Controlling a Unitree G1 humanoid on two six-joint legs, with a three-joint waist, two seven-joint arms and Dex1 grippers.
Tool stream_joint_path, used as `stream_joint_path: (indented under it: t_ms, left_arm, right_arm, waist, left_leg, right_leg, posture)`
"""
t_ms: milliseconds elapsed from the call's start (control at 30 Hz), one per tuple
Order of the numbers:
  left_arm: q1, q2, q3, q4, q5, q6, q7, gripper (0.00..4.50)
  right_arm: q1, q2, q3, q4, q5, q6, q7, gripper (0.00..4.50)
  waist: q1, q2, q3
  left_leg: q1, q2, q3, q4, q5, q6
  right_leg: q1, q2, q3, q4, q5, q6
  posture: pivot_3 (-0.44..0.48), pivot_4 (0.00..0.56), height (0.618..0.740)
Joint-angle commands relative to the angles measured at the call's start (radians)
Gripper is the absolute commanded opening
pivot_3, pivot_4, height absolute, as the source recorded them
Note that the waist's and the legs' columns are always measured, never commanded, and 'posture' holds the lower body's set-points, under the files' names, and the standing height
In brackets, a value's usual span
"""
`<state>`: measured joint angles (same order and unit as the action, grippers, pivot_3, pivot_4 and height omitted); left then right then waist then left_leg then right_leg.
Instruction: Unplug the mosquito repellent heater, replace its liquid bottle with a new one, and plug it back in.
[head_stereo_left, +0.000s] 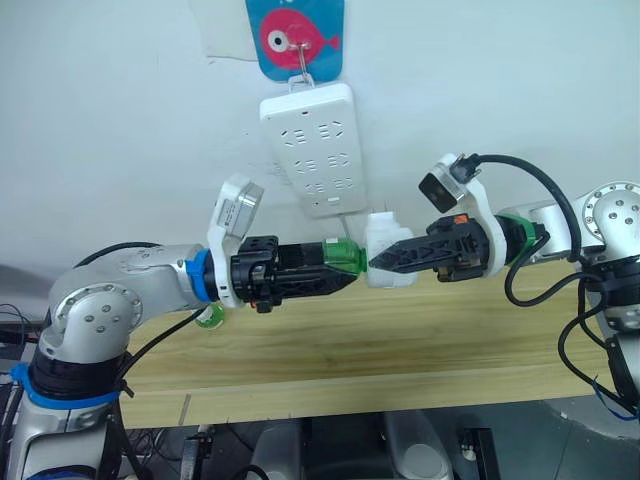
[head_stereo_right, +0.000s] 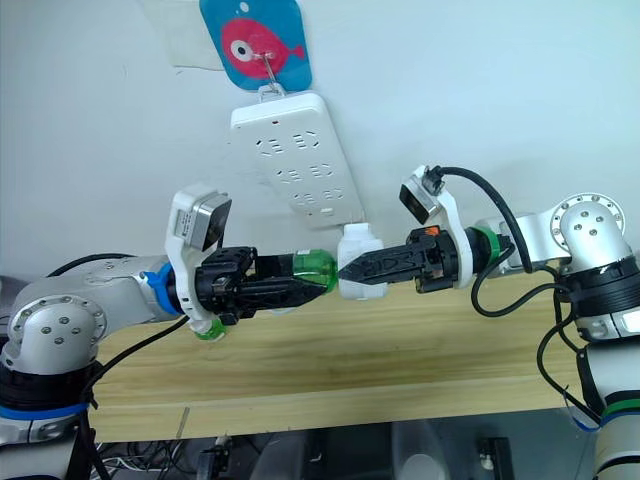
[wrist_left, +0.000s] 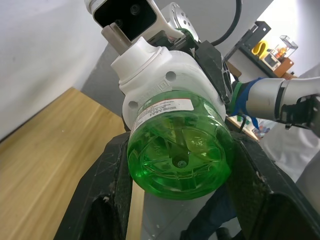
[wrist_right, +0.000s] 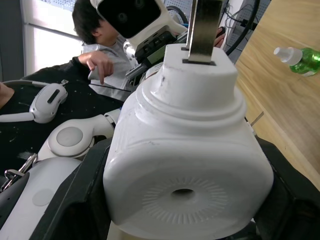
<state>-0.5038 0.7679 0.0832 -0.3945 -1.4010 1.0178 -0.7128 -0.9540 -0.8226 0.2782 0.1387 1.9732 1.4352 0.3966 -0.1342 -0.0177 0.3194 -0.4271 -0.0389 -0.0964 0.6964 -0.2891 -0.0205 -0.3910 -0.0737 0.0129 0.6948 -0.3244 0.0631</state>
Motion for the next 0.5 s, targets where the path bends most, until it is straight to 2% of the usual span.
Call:
stream_joint_path:
  t_ms: [33, 467, 500]
  left_arm:
    - [-0.015, 0.023, 0.103, 0.02, -0.044, -0.015, 0.01, 2.23]
    - [0.016, 0.008, 0.077, -0.023, 0.17, -0.117, -0.098, 2.23]
    - [0.014, 0.006, 0.075, -0.02, 0.172, -0.114, -0.104, 2.58]
  right_arm:
    - [0.014, -0.021, 0.03, -0.059, -0.001, 0.04, 0.01, 3.2]
    - [0.013, -0.018, 0.028, -0.054, -0.001, 0.032, 0.014, 3.2]
    - [0.013, -0.017, 0.027, -0.053, -0.001, 0.031, 0.014, 3.2]
  waist:
    - [0.0, 0.0, 0.0]
    - [0.003, 0.0, 0.0]
    - [0.004, 0.0, 0.0]
  left_leg:
    - [0.0, 0.0, 0.0, 0.0, 0.0, 0.0]
    - [0.0, 0.0, 0.0, -0.001, 0.0, 0.0]
    - [0.0, 0.0, 0.0, -0.001, 0.0, 0.0]
  right_leg:
    - [0.0, 0.0, 0.0, 0.0, 0.0, 0.0]
    - [0.0, 0.0, 0.0, -0.001, 0.0, 0.0]
    - [0.0, 0.0, 0.001, -0.001, 0.0, 0.0]
  posture:
    - [-0.157, 0.327, 0.74]
    - [-0.158, 0.33, 0.74]
    - [-0.158, 0.33, 0.74]
